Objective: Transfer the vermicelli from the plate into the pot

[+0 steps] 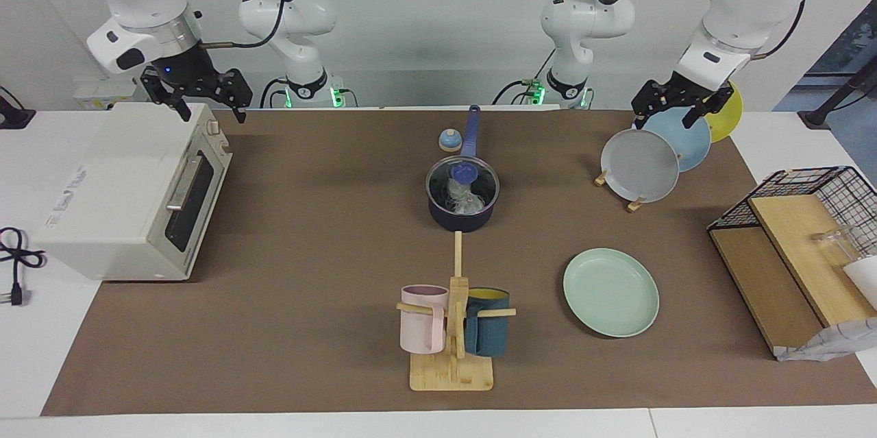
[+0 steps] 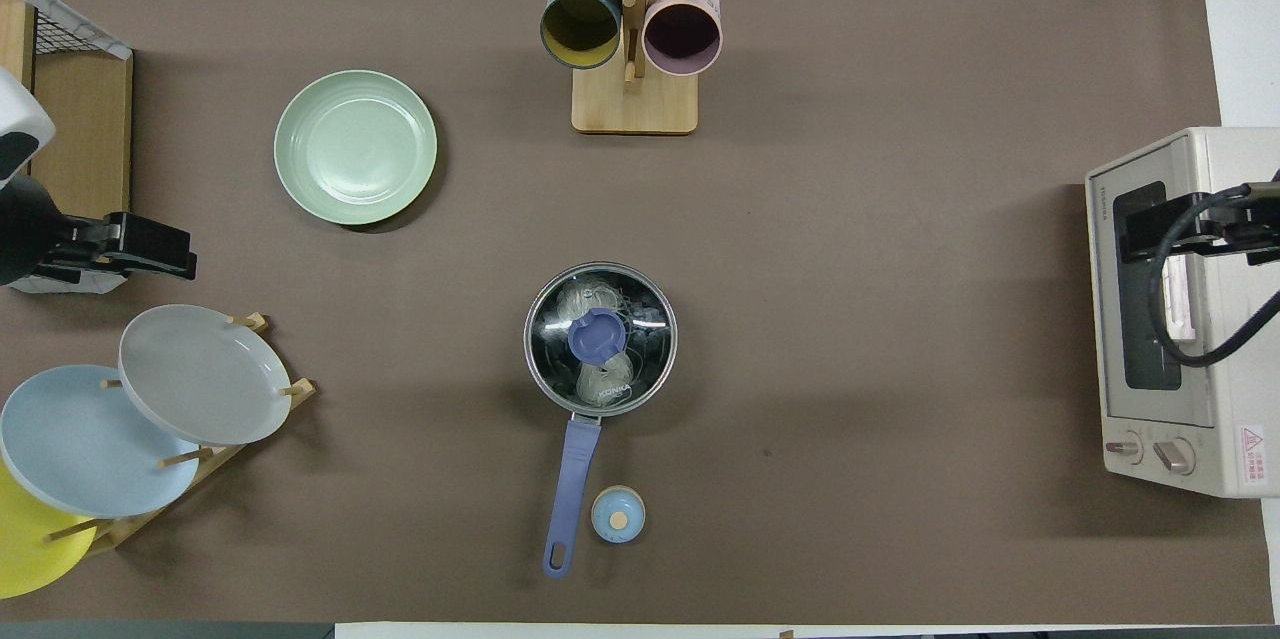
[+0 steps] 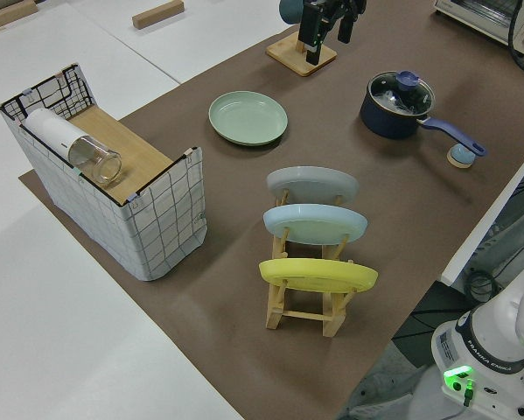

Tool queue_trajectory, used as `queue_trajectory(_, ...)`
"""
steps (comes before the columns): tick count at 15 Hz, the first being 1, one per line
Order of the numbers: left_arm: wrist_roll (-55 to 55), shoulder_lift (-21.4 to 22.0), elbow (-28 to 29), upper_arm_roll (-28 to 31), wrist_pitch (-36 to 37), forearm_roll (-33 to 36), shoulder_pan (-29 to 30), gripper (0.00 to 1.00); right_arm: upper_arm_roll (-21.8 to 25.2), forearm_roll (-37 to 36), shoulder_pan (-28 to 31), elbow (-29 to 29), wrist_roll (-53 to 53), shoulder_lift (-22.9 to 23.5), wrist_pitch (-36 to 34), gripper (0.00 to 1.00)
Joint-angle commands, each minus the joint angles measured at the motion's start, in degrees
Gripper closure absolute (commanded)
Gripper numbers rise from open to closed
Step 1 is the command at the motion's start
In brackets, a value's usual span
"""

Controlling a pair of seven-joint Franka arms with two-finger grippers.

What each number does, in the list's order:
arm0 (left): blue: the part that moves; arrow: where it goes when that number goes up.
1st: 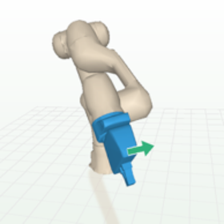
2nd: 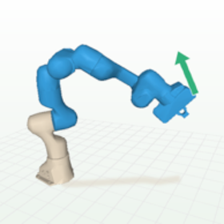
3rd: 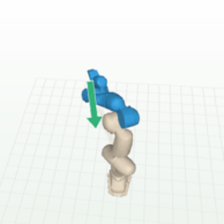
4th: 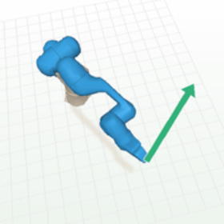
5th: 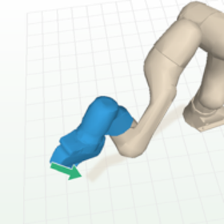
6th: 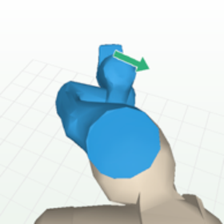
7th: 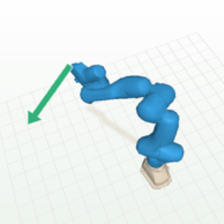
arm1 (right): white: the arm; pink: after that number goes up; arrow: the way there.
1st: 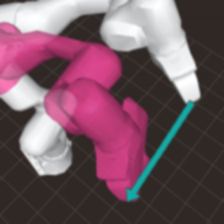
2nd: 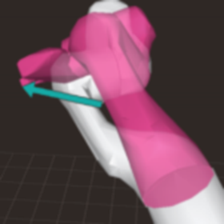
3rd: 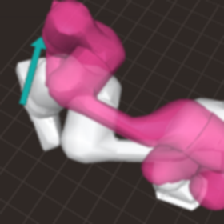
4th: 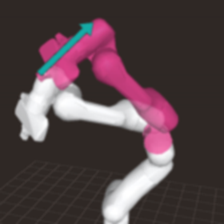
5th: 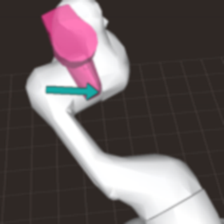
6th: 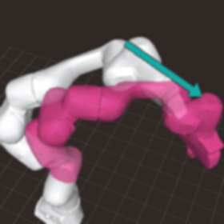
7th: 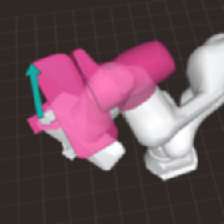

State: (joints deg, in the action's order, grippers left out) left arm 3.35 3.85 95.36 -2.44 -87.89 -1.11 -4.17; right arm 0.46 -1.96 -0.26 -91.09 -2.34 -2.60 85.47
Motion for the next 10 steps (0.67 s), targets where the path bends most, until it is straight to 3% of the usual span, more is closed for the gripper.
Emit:
queue_trajectory(1,-0.4,0.4,-0.3,-0.5,0.6,1.3,0.6,0.00,-1.1,0.1,1.9,-0.9,4.0,-0.7,0.5,0.00)
queue_trajectory(10,-0.4,0.4,-0.3,-0.5,0.6,1.3,0.6,0.00,-1.0,0.1,1.8,-0.9,3.9,-0.7,1.0,0.00)
